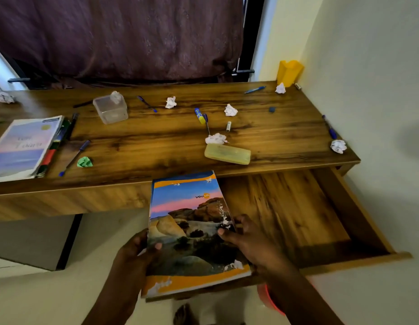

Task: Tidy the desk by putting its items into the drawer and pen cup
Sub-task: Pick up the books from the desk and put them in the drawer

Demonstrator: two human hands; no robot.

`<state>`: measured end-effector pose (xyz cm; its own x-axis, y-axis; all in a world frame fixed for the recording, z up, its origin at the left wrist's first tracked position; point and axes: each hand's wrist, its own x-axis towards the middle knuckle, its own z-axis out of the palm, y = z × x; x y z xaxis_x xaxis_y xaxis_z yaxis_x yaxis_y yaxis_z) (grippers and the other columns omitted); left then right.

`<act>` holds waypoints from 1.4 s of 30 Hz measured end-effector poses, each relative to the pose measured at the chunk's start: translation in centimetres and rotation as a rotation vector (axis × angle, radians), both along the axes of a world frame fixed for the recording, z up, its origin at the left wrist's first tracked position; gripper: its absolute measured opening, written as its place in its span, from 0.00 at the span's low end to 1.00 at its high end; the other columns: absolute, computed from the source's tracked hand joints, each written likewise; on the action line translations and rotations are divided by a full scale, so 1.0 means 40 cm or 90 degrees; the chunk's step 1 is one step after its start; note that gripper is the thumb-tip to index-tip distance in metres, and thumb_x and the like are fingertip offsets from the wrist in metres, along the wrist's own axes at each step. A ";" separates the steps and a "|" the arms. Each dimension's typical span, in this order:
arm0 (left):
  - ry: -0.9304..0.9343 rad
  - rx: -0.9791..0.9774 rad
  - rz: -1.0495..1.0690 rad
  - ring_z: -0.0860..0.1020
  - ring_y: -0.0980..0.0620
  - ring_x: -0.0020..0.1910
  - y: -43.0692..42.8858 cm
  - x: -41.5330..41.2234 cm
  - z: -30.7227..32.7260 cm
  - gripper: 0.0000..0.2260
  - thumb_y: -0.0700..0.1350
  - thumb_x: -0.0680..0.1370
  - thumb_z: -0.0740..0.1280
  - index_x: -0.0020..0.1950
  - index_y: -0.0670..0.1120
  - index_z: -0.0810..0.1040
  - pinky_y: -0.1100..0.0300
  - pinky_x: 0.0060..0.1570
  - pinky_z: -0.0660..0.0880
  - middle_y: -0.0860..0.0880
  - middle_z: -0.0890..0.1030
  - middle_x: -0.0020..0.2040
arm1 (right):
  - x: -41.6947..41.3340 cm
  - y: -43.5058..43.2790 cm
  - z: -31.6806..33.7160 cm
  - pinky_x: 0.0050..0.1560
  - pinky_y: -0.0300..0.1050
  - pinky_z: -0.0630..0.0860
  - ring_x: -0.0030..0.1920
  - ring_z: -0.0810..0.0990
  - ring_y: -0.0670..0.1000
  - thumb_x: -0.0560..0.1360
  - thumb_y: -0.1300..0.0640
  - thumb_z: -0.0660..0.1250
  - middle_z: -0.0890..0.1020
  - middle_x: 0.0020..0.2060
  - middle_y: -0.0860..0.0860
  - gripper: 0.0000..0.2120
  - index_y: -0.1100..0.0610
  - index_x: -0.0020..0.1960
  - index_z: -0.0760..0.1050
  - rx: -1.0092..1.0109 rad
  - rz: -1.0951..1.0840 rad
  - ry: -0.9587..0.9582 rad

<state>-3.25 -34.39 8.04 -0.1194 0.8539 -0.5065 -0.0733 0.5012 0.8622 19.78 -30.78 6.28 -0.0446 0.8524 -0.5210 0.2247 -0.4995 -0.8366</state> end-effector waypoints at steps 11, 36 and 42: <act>0.019 -0.005 -0.127 0.81 0.47 0.52 -0.012 0.315 -0.102 0.11 0.39 0.77 0.67 0.58 0.48 0.77 0.50 0.54 0.78 0.48 0.83 0.53 | 0.338 -0.089 -0.054 0.54 0.50 0.78 0.58 0.77 0.54 0.72 0.52 0.71 0.74 0.63 0.54 0.28 0.57 0.68 0.66 -0.055 -0.090 -0.012; 0.283 0.054 -0.178 0.76 0.51 0.55 0.187 0.365 -0.205 0.18 0.48 0.77 0.66 0.67 0.50 0.71 0.57 0.50 0.76 0.52 0.75 0.60 | 0.230 0.146 -0.119 0.59 0.47 0.71 0.62 0.72 0.54 0.74 0.47 0.67 0.73 0.62 0.52 0.26 0.54 0.69 0.68 0.207 0.160 -0.406; 0.374 0.170 0.020 0.78 0.52 0.54 0.257 0.069 -0.062 0.15 0.46 0.77 0.66 0.64 0.46 0.76 0.63 0.48 0.70 0.47 0.80 0.58 | -0.082 0.249 0.004 0.49 0.39 0.72 0.51 0.76 0.45 0.74 0.50 0.69 0.77 0.50 0.46 0.17 0.51 0.61 0.75 0.321 0.247 -0.263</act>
